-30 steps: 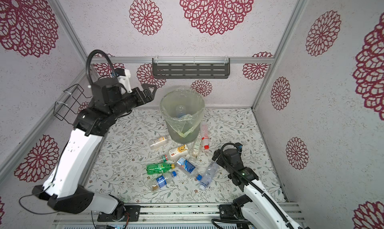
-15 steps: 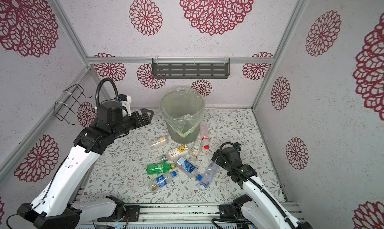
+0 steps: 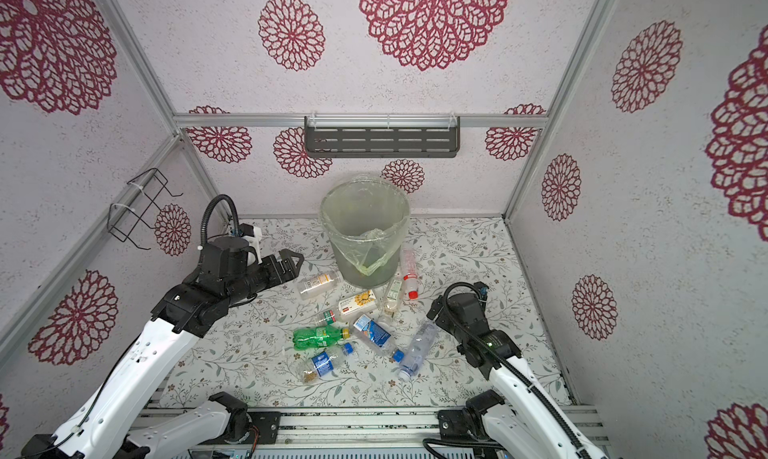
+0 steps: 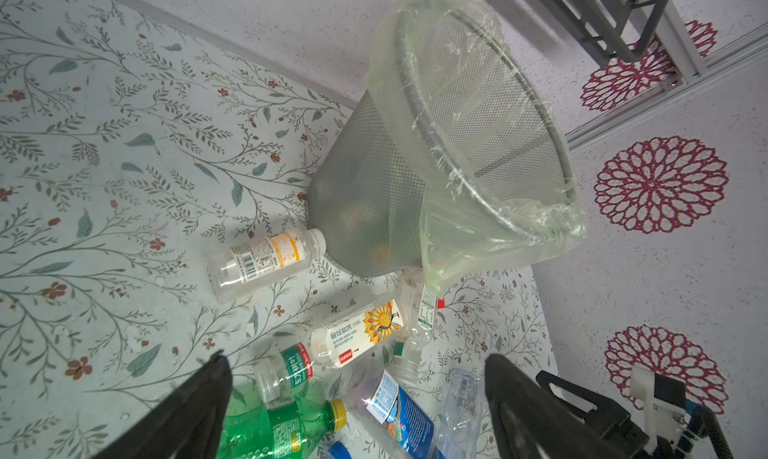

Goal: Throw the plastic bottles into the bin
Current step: 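Withdraw the left gripper from the bin while the right gripper moves toward a clear bottle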

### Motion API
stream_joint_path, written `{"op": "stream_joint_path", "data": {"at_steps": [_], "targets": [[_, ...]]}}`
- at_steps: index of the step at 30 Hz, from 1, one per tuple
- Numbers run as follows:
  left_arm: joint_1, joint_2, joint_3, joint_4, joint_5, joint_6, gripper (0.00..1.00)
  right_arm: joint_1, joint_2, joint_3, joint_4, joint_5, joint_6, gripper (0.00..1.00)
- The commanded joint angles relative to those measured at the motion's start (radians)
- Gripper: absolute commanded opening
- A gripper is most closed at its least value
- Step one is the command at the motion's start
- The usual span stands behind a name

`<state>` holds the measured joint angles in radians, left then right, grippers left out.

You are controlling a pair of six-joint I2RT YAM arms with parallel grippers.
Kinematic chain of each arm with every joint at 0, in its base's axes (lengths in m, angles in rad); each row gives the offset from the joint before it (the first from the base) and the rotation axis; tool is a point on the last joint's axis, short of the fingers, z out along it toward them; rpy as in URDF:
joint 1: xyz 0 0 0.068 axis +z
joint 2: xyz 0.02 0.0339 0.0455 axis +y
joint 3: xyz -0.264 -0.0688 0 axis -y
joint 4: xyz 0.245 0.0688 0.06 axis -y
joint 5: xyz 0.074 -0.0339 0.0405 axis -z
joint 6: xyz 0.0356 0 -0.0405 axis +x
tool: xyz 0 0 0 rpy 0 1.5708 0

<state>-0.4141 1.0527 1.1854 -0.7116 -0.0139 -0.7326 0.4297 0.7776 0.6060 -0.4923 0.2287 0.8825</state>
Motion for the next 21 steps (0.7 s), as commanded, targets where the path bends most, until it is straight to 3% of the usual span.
{"op": "stream_joint_path", "data": {"at_steps": [1, 21], "targets": [[0.009, -0.034, -0.029, 0.034, 0.013, -0.027, 0.97, -0.003, 0.002, 0.002, 0.001, 0.013, -0.017, 0.99], [0.010, -0.139, -0.224, 0.037, -0.026, -0.074, 0.97, -0.004, -0.010, -0.088, 0.034, -0.078, 0.024, 0.99]]}}
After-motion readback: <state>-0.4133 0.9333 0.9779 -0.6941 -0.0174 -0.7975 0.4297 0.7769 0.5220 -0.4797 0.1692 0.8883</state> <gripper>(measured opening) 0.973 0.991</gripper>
